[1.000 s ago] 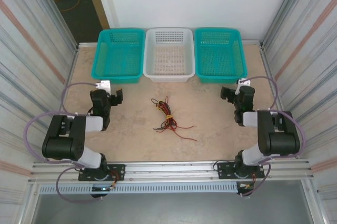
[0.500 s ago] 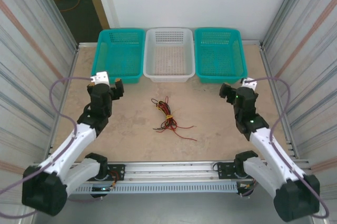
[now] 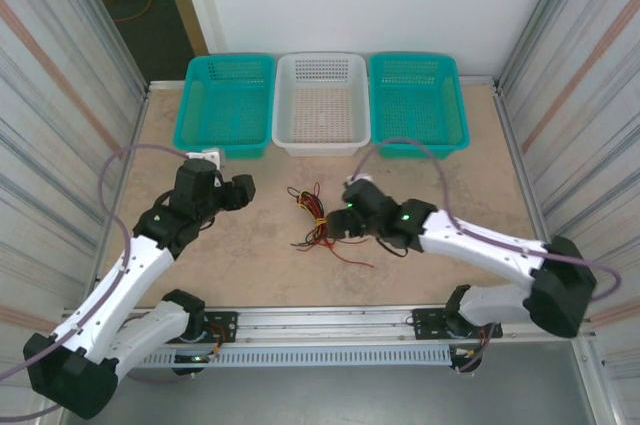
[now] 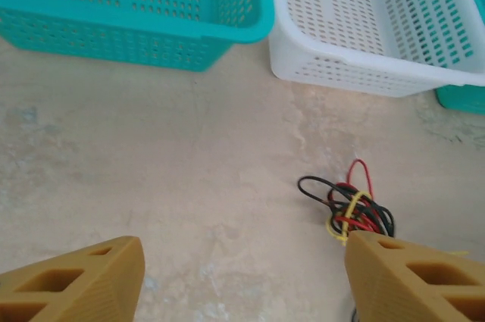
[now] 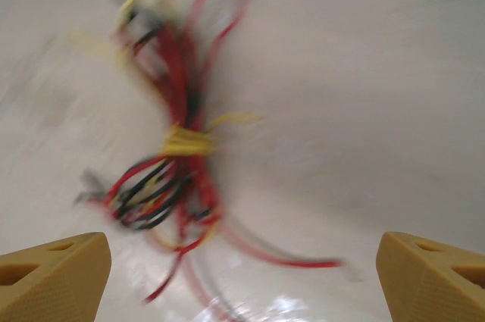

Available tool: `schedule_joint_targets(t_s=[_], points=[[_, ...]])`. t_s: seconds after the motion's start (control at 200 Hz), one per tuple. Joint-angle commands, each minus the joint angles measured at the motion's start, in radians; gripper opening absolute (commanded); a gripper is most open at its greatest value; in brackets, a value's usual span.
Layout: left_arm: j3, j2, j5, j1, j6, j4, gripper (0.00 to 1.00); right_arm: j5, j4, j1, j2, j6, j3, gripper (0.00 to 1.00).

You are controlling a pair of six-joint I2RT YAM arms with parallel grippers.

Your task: Untangle the cables

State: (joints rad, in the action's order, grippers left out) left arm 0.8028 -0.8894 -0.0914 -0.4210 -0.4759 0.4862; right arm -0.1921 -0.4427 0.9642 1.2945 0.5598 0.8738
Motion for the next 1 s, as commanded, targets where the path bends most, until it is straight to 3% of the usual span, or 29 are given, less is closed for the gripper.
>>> schedule_joint_targets(t_s=[0.0,0.215,0.361,0.446,0.626,0.797,0.922,0.992], points=[[0.129,-0.025,0.077,-0.002,-0.043,0.039,0.71,0.153,0.024,-0.006,0.092,-0.082,0.067,0.89],[0.174,-0.032,0.169,0.002,-0.037,0.051,0.70,0.223,0.080,-0.089,0.241,-0.102,0.143,0.86],[0.142,-0.028,0.289,0.027,-0.085,0.018,0.67,0.387,0.142,-0.177,0.309,-0.161,0.126,0.84],[0.117,-0.024,0.343,0.047,-0.117,-0.011,0.64,0.405,0.182,-0.189,0.307,-0.180,0.093,0.81],[0.087,-0.024,0.369,0.051,-0.147,-0.038,0.61,0.399,0.188,-0.207,0.307,-0.198,0.104,0.62],[0.088,-0.039,0.374,0.051,-0.156,-0.039,0.59,0.410,0.178,-0.225,0.364,-0.207,0.120,0.29],[0.085,-0.038,0.362,0.051,-0.160,-0.033,0.60,0.387,0.184,-0.225,0.382,-0.204,0.114,0.24],[0.082,-0.040,0.362,0.051,-0.164,-0.033,0.62,0.380,0.185,-0.226,0.388,-0.209,0.122,0.11]])
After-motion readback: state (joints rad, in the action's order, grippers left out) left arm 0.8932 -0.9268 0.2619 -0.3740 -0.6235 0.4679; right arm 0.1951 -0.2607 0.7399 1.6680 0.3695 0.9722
